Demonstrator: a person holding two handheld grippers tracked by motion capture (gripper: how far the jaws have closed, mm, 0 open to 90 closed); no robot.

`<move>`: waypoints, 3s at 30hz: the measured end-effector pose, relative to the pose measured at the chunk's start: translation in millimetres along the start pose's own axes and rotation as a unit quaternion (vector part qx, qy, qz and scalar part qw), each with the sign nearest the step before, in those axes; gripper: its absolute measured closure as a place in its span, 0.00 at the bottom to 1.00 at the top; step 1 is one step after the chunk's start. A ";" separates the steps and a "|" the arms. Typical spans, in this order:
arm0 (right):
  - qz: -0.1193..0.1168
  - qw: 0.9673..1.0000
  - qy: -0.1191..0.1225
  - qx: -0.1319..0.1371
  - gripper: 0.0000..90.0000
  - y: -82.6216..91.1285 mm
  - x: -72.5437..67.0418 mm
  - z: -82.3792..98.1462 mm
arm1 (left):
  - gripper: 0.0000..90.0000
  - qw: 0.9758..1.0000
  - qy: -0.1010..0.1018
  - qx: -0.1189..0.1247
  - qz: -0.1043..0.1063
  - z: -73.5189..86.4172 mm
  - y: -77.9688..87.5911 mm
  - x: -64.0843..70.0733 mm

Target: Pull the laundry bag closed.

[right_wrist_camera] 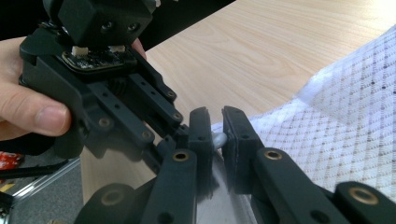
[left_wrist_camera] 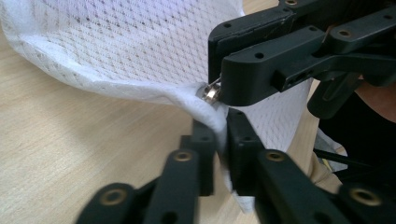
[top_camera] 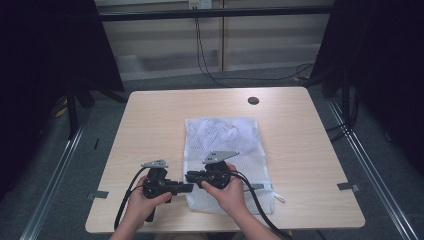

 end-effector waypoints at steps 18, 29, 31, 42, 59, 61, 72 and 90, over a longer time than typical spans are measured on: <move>-0.025 1.000 -0.011 -0.015 0.97 8.7 0.4 3.0 | 0.98 0.999 0.037 0.002 -0.005 -3.1 11.4 -0.6; -0.030 0.999 -0.023 -0.021 0.97 11.2 1.2 4.5 | 0.98 0.999 0.037 -0.002 -0.007 -2.8 11.2 -0.6; -0.028 0.999 -0.023 -0.021 0.97 11.3 1.2 4.7 | 0.98 0.999 0.036 -0.003 -0.007 -2.5 10.7 -0.4; -0.037 0.998 -0.035 -0.025 0.97 14.3 3.6 4.6 | 0.98 1.000 0.023 -0.005 -0.008 -3.5 10.8 -1.0; -0.036 0.998 -0.043 -0.032 0.97 19.7 9.8 6.1 | 0.98 1.000 0.021 -0.004 -0.013 -4.7 9.8 -3.5; -0.038 0.998 -0.043 -0.033 0.97 20.3 9.5 6.6 | 0.98 1.000 0.024 -0.004 -0.012 -4.5 9.7 -2.9; -0.038 0.998 -0.045 -0.036 0.97 28.0 9.8 9.1 | 0.98 1.000 0.018 -0.006 -0.014 -5.8 8.1 1.7; -0.039 0.997 -0.054 -0.036 0.97 32.9 14.2 10.3 | 0.98 1.000 0.021 -0.008 -0.017 -5.4 12.6 -1.4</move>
Point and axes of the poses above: each handheld gripper's, and its own axes: y roughly backward along the jaws, z roughly out of its underside, x roughly to its right, the point moved 10 cm from there along -y, roughly forward along the jaws, and after that the axes turned 10 degrees about -y, right-handed, at the moved point
